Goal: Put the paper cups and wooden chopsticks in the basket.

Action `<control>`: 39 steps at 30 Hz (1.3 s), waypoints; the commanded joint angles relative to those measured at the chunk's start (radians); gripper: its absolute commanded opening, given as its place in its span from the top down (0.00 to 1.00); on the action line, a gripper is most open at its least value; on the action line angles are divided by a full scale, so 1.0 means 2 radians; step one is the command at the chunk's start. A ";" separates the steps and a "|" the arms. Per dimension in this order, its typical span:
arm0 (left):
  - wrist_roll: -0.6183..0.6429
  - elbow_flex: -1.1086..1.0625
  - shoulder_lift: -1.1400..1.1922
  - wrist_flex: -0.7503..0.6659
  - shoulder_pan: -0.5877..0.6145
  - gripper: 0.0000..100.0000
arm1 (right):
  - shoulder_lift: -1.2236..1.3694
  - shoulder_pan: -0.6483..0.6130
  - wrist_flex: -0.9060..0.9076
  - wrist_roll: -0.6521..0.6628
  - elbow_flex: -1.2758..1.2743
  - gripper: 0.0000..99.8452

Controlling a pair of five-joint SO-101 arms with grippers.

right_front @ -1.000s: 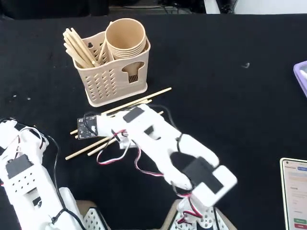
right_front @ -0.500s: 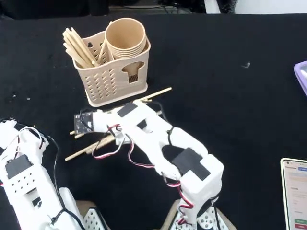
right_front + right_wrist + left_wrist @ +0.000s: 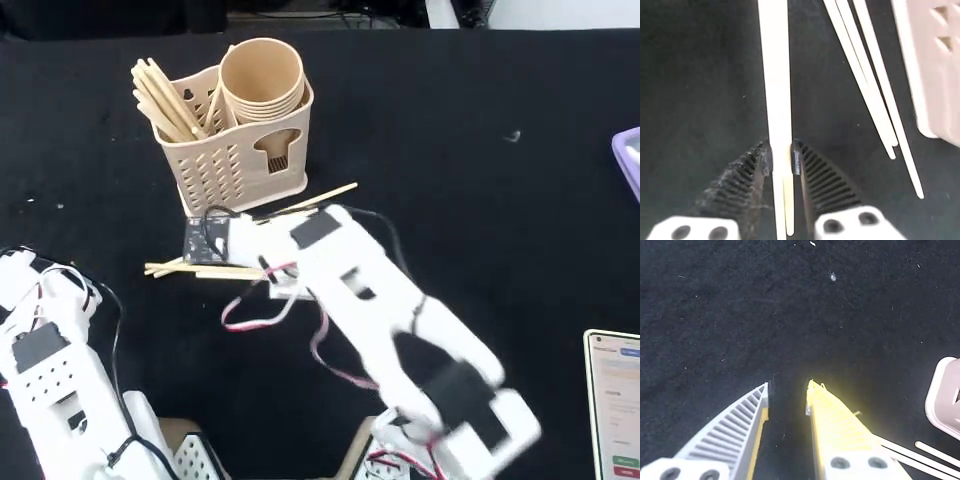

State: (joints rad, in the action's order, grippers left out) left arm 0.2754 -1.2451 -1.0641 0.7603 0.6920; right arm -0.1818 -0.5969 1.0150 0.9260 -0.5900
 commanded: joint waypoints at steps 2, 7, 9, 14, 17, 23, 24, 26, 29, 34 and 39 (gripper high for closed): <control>0.001 0.036 -0.009 0.001 0.004 0.87 | -0.155 0.001 0.021 -0.048 -0.010 0.99; 0.001 0.036 -0.009 0.001 0.003 0.87 | -0.300 0.002 -0.026 -0.144 0.039 0.99; 0.001 0.035 -0.009 0.001 0.003 0.87 | -0.328 0.000 -0.087 -0.201 0.052 0.99; 0.001 0.035 -0.009 0.001 0.003 0.87 | -0.310 0.002 -0.298 -0.317 0.060 0.99; 0.001 0.034 -0.009 0.001 0.002 0.87 | -0.260 0.000 -0.386 -0.359 0.069 0.99; 0.001 0.033 -0.012 0.001 0.002 0.87 | -0.119 0.013 -0.508 -0.446 0.127 0.99; 0.001 0.033 -0.012 0.001 0.002 0.87 | -0.091 0.015 -0.526 -0.455 0.143 0.99; 0.001 0.033 -0.012 0.001 0.002 0.87 | -0.040 0.019 -0.544 -0.465 0.182 0.99; 0.001 0.032 -0.013 0.001 0.002 0.87 | 0.030 0.025 -0.545 -0.465 0.240 0.99; 0.001 0.032 -0.013 0.001 0.002 0.87 | 0.098 0.023 -0.545 -0.465 0.254 0.99; 0.000 0.032 -0.013 0.001 0.002 0.87 | 0.124 0.026 -0.548 -0.465 0.232 0.99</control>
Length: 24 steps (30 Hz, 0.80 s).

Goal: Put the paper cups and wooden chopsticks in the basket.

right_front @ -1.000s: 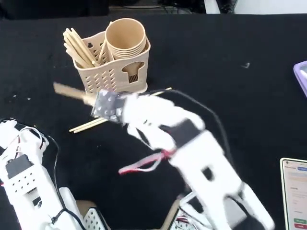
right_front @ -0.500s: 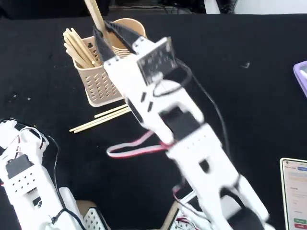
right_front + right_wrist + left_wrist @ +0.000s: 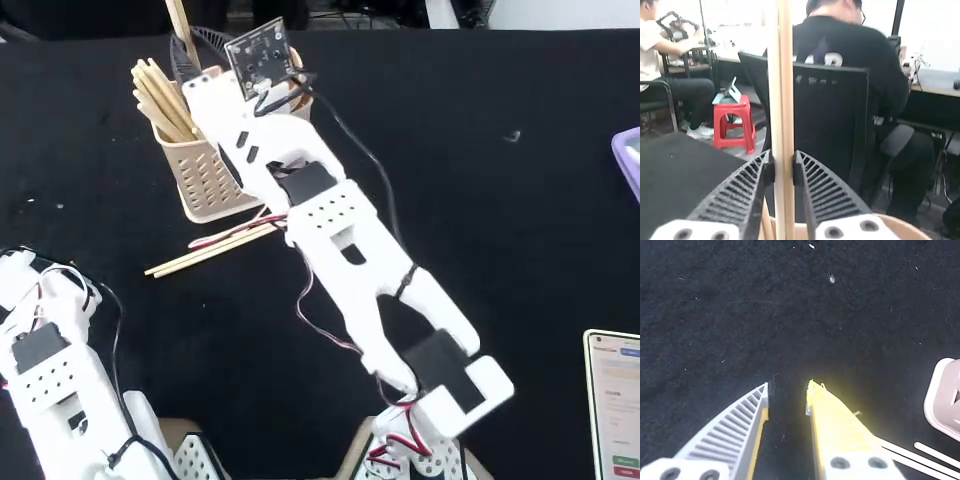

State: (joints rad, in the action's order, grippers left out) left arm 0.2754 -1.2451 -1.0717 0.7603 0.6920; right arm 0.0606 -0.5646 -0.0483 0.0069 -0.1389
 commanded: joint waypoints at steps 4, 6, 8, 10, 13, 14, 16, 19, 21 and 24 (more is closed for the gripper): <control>0.000 0.032 -0.009 0.001 0.002 0.87 | 0.013 0.008 -0.014 -0.002 -0.014 0.99; 0.000 0.032 -0.009 0.001 0.002 0.87 | 0.015 0.004 -0.012 -0.002 -0.017 0.98; 0.000 0.032 -0.009 0.001 0.002 0.87 | 0.015 0.001 0.009 -0.002 -0.016 0.93; 0.000 0.032 -0.009 0.001 0.002 0.87 | 0.010 -0.002 0.042 -0.002 -0.013 0.83; 0.000 0.032 -0.009 0.001 0.002 0.87 | -0.002 -0.001 0.088 -0.004 0.008 0.79; 0.000 0.032 -0.009 0.001 0.002 0.87 | -0.010 0.002 0.103 -0.002 0.016 0.80; 0.000 0.032 -0.009 0.001 0.002 0.87 | -0.039 0.004 0.136 -0.002 0.032 0.83; 0.000 0.032 -0.009 0.001 0.002 0.87 | -0.100 0.018 0.199 -0.002 0.042 0.86; 0.000 0.032 -0.009 0.001 0.002 0.87 | -0.150 0.028 0.253 -0.002 0.041 0.86; 0.000 0.032 -0.009 0.001 0.002 0.87 | -0.224 0.058 0.366 -0.001 0.033 0.86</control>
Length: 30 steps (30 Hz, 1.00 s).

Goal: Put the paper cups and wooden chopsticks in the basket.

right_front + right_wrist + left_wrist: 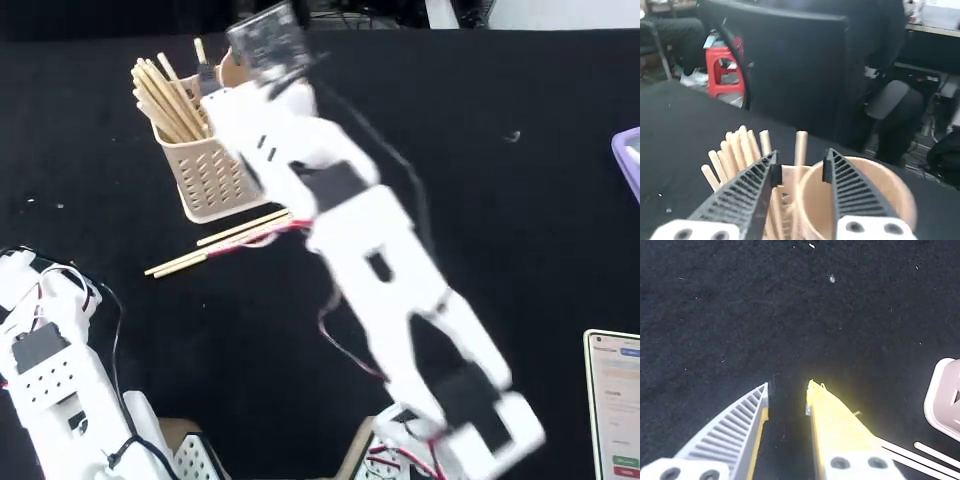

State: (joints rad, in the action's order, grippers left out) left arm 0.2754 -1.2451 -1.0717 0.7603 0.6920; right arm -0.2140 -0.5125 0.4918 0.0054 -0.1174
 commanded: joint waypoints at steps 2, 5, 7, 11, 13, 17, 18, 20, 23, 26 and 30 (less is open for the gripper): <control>0.000 0.032 -0.009 0.001 0.002 0.87 | -0.125 0.058 0.164 0.001 0.001 0.86; 0.000 0.032 -0.009 0.001 0.002 0.87 | -0.162 0.092 0.248 0.048 -0.059 0.86; 0.000 0.032 -0.009 0.001 0.002 0.87 | -0.175 0.106 0.266 0.110 -0.120 0.86; -0.002 0.033 -0.005 0.001 -0.011 0.87 | -0.178 0.138 0.193 0.206 -0.273 0.86; -0.017 0.032 -0.005 0.001 -0.030 0.87 | -0.167 0.147 0.107 0.239 -0.342 0.86; -0.032 0.030 -0.004 0.003 -0.060 0.87 | -0.112 0.150 0.013 0.338 -0.402 0.82; -0.035 0.030 -0.004 0.004 -0.060 0.87 | -0.091 0.150 0.013 0.359 -0.399 0.80; -0.040 0.030 -0.001 0.004 -0.062 0.87 | -0.049 0.150 0.014 0.393 -0.383 0.75; -0.051 0.036 0.025 0.002 -0.076 0.87 | 0.000 0.151 0.014 0.406 -0.361 0.73; -0.080 0.059 0.084 0.002 -0.100 0.86 | 0.018 0.151 0.013 0.395 -0.358 0.73; -0.114 0.119 0.207 0.012 -0.123 0.85 | 0.014 0.158 0.018 0.365 -0.370 0.73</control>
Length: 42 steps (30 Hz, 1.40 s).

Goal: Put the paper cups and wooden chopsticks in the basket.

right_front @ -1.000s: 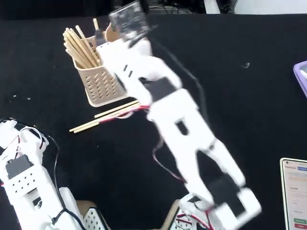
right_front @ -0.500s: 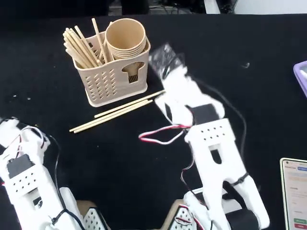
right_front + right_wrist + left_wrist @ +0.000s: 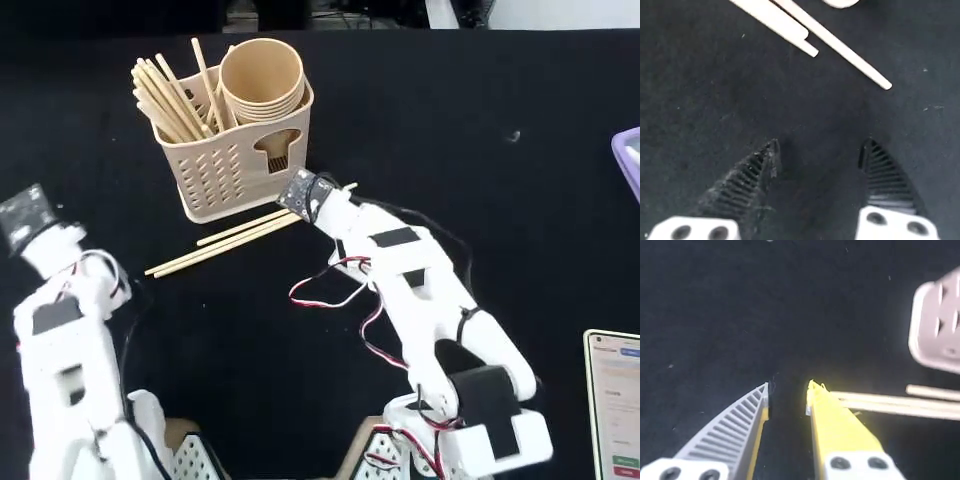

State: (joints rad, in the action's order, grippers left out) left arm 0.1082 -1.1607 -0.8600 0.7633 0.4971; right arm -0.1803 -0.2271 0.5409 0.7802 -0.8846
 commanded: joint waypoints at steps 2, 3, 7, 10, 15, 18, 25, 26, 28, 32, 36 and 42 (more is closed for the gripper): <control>-0.033 0.119 0.159 0.033 -0.030 0.83 | -0.012 0.020 0.015 -0.047 0.008 0.73; -0.033 0.144 0.186 0.045 -0.031 0.82 | -0.018 0.022 0.031 -0.060 0.006 0.73; -0.036 0.210 0.271 0.077 -0.063 0.82 | -0.046 0.035 0.097 -0.097 0.000 0.73; -0.036 0.226 0.307 0.078 -0.097 0.82 | -0.067 0.038 0.097 -0.110 -0.023 0.73; -0.037 0.241 0.315 0.062 -0.107 0.82 | -0.099 0.035 0.049 -0.117 -0.078 0.73; -0.037 0.235 0.320 0.048 -0.102 0.82 | -0.115 0.035 0.028 -0.117 -0.106 0.73; 0.006 0.232 0.321 -0.006 -0.069 0.82 | -0.129 0.035 -0.010 -0.117 -0.141 0.73; 0.010 0.231 0.323 -0.007 -0.069 0.82 | -0.128 0.035 -0.011 -0.117 -0.141 0.73; 0.000 0.227 0.328 -0.007 -0.079 0.82 | -0.127 0.035 -0.011 -0.117 -0.141 0.73; -0.029 0.207 0.344 -0.007 -0.105 0.82 | -0.127 0.035 -0.011 -0.117 -0.141 0.73; -0.046 0.204 0.362 -0.007 -0.114 0.82 | -0.127 0.035 -0.011 -0.117 -0.141 0.73; -0.050 0.205 0.355 0.038 -0.115 0.82 | -0.127 0.035 -0.011 -0.117 -0.141 0.73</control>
State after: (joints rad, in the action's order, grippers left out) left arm 0.0222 -0.7679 -0.1312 0.7664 0.2854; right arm -0.3997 -0.1688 0.5393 0.5562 -1.1669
